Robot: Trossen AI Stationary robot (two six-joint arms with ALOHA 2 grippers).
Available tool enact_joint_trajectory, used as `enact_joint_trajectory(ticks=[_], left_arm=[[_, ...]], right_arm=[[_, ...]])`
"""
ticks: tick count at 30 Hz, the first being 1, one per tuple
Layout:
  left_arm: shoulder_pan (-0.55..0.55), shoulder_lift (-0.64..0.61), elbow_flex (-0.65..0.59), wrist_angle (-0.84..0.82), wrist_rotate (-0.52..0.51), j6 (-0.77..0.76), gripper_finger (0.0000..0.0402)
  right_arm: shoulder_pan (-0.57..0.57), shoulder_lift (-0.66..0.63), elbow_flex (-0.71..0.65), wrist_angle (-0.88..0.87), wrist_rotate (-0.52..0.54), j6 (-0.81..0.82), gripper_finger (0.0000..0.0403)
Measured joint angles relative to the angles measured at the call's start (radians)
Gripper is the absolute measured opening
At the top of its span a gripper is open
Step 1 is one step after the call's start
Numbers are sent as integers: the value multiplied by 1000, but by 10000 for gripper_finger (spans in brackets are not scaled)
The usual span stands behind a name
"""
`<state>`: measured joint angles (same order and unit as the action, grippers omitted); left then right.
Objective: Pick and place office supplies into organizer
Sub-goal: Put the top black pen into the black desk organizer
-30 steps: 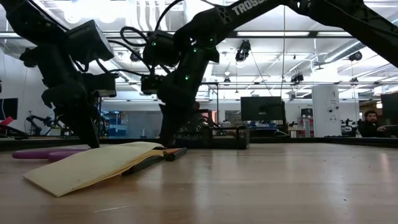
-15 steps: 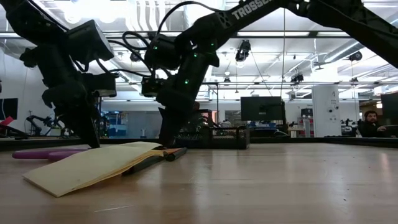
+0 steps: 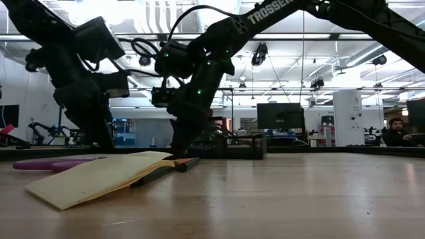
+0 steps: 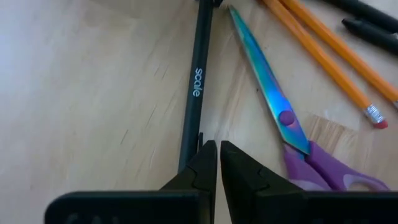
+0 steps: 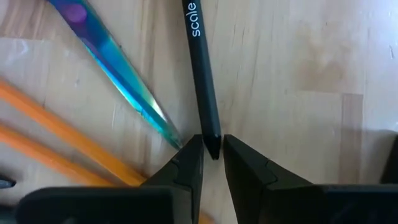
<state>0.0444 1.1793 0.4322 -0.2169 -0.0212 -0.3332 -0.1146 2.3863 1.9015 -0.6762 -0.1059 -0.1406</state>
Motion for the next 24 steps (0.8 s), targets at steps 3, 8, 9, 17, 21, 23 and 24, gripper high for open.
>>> enact_joint_trajectory(ticks=[3, 8, 9, 17, 21, 23, 24], left_arm=[[0, 0, 2, -4, 0, 0, 6], [0, -1, 2, -51, -1, 8, 6], [0, -8, 2, -66, -2, 8, 6], [0, -121, -8, -119, -3, 9, 6], [1, -168, -25, -116, -25, 29, 6], [1, -185, -25, -114, -67, 54, 6], [2, -195, -25, -116, -94, 76, 6]], right_arm=[[0, 0, -6, 10, 0, 3, 54], [-1, 1, -7, 10, 0, 3, 47], [-1, 1, -8, 10, 0, 2, 43], [-2, 1, -10, 9, 1, -1, 9], [-2, 1, -10, 9, 1, -5, 8], [-2, 1, -10, 8, 1, -8, 8], [-2, 1, -10, 8, 1, -8, 8]])
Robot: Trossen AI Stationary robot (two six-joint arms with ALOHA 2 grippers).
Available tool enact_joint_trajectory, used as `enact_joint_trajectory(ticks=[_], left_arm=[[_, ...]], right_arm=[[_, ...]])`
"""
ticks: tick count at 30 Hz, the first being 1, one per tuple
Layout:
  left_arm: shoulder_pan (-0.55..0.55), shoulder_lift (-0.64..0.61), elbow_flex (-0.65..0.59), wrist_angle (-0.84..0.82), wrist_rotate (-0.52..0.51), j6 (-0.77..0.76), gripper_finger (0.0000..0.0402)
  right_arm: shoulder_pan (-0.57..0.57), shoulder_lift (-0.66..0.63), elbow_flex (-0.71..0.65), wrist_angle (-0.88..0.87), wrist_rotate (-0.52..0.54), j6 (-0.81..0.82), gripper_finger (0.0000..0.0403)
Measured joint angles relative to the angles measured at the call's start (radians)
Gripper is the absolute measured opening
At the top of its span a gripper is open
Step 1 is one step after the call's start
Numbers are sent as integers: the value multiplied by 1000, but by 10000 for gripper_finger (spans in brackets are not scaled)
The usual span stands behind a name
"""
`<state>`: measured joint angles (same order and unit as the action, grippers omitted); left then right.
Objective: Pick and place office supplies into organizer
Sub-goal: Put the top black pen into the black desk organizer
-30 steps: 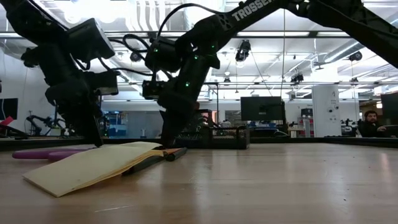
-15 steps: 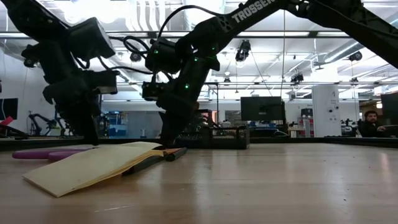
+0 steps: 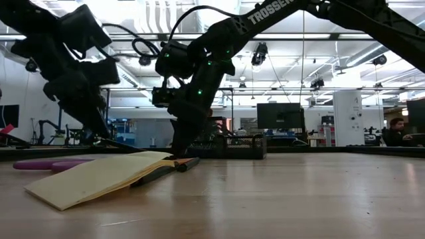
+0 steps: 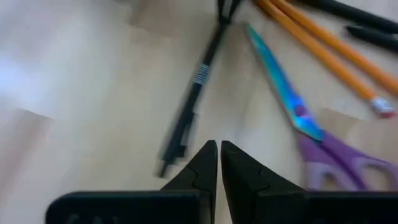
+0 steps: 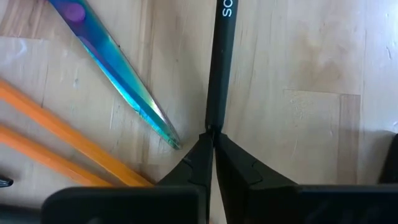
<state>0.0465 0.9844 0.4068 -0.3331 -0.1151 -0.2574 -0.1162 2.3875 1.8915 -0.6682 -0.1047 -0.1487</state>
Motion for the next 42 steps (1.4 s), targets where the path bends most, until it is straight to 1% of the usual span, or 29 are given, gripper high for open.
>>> enact_joint_trajectory(ticks=[3, 8, 10, 13, 18, 20, 22, 24, 28, 33, 37, 42], left_arm=[[15, -25, 3, -6, -52, 69, 6], [48, -59, 15, -18, -49, 229, 8], [53, -59, 16, -29, -46, 296, 20], [57, -35, 16, -36, -32, 320, 53], [57, 35, 31, -54, -20, 323, 131], [58, 61, 45, -46, -20, 348, 158], [59, 89, 52, -48, -21, 373, 176], [59, 115, 59, -43, -21, 377, 184], [59, 170, 63, -41, -21, 378, 187], [59, 215, 72, 17, -21, 385, 182], [59, 245, 83, 37, -21, 404, 156], [59, 272, 85, 48, -21, 430, 102]], right_arm=[[0, 1, 0, -2, 1, 0, 8], [0, 1, 0, -5, 2, 4, 8], [0, 1, 0, -5, 2, 13, 8], [0, 1, 0, -5, 2, 14, 8], [0, 2, 0, -6, 2, 15, 8], [0, 2, 0, -6, 2, 18, 8], [0, 2, 0, -6, 2, 18, 8], [0, 2, 0, -6, 2, 18, 8], [0, 2, 0, -6, 2, 18, 9], [0, 2, 0, -7, 1, 16, 9], [0, 2, 0, -7, 1, 15, 9], [0, 2, -1, -8, 1, 15, 9]])
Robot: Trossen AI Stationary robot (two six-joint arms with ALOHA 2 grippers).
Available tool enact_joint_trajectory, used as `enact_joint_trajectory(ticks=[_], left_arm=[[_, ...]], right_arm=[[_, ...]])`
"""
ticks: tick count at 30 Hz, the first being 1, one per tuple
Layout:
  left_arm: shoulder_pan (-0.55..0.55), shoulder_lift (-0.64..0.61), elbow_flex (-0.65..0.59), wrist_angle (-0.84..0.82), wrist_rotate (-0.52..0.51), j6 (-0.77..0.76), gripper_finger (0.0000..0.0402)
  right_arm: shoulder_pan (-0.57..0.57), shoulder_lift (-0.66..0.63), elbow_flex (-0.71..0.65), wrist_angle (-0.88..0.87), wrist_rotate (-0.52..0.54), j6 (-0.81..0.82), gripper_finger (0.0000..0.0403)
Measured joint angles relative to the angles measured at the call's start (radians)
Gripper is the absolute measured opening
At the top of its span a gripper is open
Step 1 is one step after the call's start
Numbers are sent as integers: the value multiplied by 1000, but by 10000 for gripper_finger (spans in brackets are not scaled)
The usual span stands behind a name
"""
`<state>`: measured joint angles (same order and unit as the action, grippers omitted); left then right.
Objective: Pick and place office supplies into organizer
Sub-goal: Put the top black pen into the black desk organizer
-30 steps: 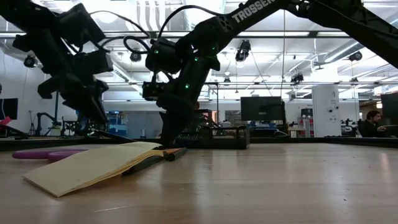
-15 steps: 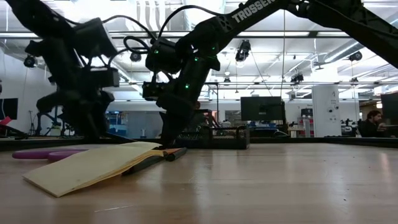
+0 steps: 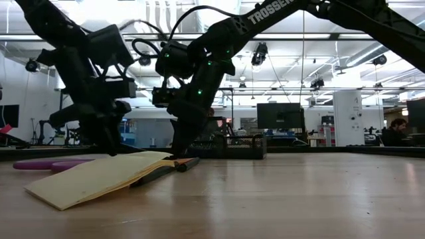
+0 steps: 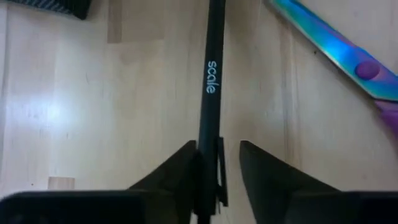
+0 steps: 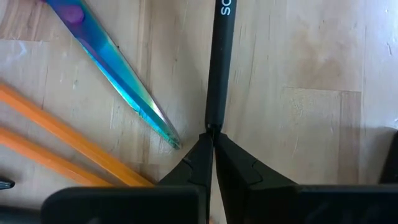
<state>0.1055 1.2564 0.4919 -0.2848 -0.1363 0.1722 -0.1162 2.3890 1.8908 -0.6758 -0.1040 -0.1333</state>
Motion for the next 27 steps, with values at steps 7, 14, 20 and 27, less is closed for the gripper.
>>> enact_joint_trajectory(ticks=[7, 14, 20, 27], left_arm=[[0, 10, 7, 26, -16, 25, 29], [0, 8, 30, -2, -51, 26, 29], [0, -31, 88, -82, -148, 43, 29], [30, -53, 255, -183, -349, 342, 29]], right_arm=[[0, -5, -1, -4, 0, 1, 9], [1, -43, -4, -33, 24, 3, 9], [1, -143, -4, -98, 229, 16, 9], [1, -331, -2, -143, 599, 74, 9]])
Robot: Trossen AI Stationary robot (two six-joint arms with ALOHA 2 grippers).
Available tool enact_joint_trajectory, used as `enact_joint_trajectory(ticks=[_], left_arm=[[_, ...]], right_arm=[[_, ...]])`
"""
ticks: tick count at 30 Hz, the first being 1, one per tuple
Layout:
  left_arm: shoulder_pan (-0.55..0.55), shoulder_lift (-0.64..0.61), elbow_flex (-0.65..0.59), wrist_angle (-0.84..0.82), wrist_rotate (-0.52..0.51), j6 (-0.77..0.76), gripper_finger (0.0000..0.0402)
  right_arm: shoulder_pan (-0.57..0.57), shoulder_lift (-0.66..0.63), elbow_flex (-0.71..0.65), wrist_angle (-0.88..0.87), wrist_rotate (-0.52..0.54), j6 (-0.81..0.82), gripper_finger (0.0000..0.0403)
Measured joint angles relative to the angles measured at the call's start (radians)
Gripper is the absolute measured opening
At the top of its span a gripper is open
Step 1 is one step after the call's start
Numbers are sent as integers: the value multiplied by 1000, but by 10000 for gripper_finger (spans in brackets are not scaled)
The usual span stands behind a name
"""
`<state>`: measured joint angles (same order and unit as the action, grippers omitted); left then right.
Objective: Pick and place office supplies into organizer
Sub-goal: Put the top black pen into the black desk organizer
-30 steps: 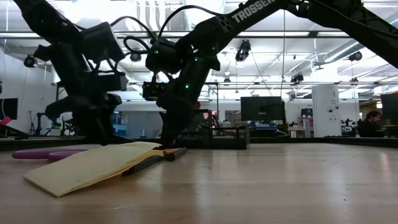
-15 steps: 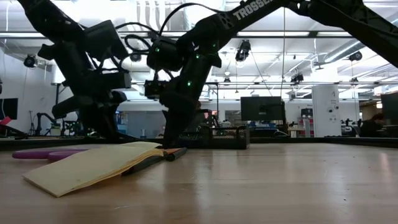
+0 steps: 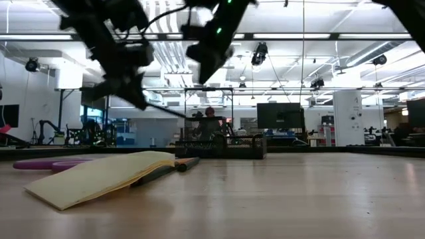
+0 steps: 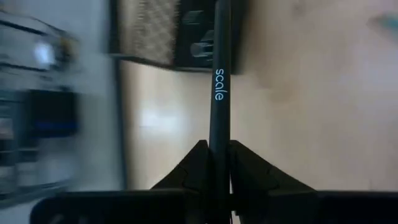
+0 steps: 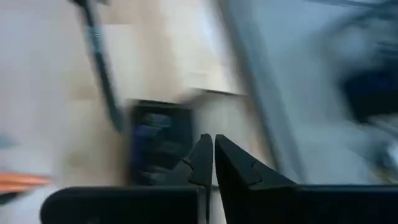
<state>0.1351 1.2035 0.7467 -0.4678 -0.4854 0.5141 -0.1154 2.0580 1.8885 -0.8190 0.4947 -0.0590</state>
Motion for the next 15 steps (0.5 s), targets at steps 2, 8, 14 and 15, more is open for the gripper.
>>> enact_joint_trajectory(ticks=[2, 8, 14, 15], left_arm=[[31, 21, 55, -9, -51, 109, 29], [159, 144, 236, -16, -153, 428, 29], [212, 315, 438, -15, -210, 700, 29], [212, 337, 466, -15, -210, 736, 29]], right_arm=[[-2, -50, -5, -40, 133, 42, 9], [-27, -229, -47, -155, 253, 220, 9], [-33, -343, -143, -198, 291, 341, 9], [-32, -367, -156, -201, 293, 346, 9]])
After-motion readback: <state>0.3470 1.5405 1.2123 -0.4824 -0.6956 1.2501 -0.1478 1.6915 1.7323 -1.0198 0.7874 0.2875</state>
